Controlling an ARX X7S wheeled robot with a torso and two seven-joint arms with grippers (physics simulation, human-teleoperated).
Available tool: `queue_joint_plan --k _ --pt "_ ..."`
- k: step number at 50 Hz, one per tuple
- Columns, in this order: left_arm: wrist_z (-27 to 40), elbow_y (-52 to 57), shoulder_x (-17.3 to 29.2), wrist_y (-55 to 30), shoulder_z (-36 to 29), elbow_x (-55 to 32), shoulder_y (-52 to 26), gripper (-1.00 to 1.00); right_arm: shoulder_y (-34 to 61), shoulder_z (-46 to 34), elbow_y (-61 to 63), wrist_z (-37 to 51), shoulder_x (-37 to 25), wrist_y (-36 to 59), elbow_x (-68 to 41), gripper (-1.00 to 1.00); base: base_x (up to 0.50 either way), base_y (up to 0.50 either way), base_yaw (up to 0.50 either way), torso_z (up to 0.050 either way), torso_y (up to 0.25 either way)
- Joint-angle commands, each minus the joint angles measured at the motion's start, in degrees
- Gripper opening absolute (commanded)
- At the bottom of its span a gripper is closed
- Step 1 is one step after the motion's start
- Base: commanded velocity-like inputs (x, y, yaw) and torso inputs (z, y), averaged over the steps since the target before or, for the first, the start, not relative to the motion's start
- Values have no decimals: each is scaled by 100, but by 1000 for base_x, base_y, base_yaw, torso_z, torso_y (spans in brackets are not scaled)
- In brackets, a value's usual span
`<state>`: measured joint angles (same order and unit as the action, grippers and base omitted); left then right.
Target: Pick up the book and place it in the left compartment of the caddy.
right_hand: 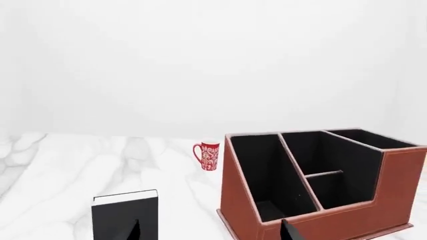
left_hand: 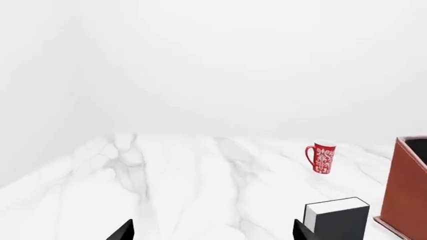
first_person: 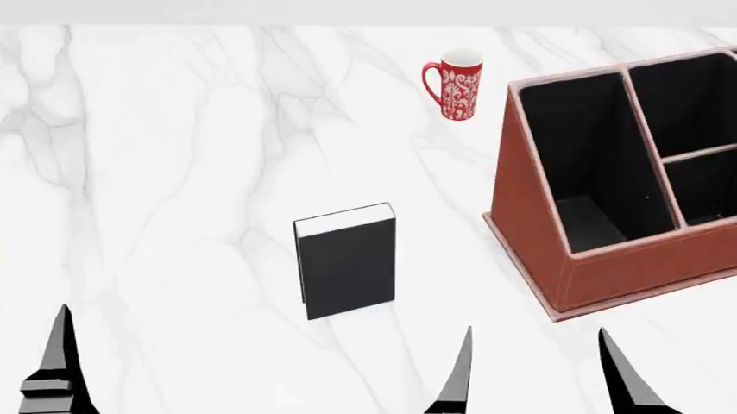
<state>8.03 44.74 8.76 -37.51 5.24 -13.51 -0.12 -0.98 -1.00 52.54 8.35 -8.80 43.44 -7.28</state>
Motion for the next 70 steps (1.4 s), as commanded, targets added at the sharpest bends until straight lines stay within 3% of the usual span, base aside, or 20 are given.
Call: queue_joint_plan --k 1,26,28,50,57,60,70 --pt "30 365 54 -160 171 -245 100 100 -263 88 424 -113 -134 -173 -197 100 500 0 0 0 0" --pt "145 236 141 -84 95 -314 57 100 -235 239 540 143 -157 -97 -600 100 500 0 0 0 0" --pt "152 214 148 -61 79 -306 73 100 -342 137 538 172 -227 -423 -418 100 0 0 0 0 8" --pt "241 169 223 -3 4 -357 65 100 -293 180 493 213 -316 -265 -824 100 0 -472 0 0 0" --pt "271 203 246 -28 32 -417 65 100 -262 -121 573 414 -466 -264 -481 100 0 0 0 0 0" --pt "283 239 256 -53 81 -471 60 100 -437 129 577 177 -414 -723 -842 100 121 0 0 0 0" --pt "306 241 288 -17 38 -496 98 100 -367 122 526 330 -461 -578 -900 100 500 0 0 0 0"
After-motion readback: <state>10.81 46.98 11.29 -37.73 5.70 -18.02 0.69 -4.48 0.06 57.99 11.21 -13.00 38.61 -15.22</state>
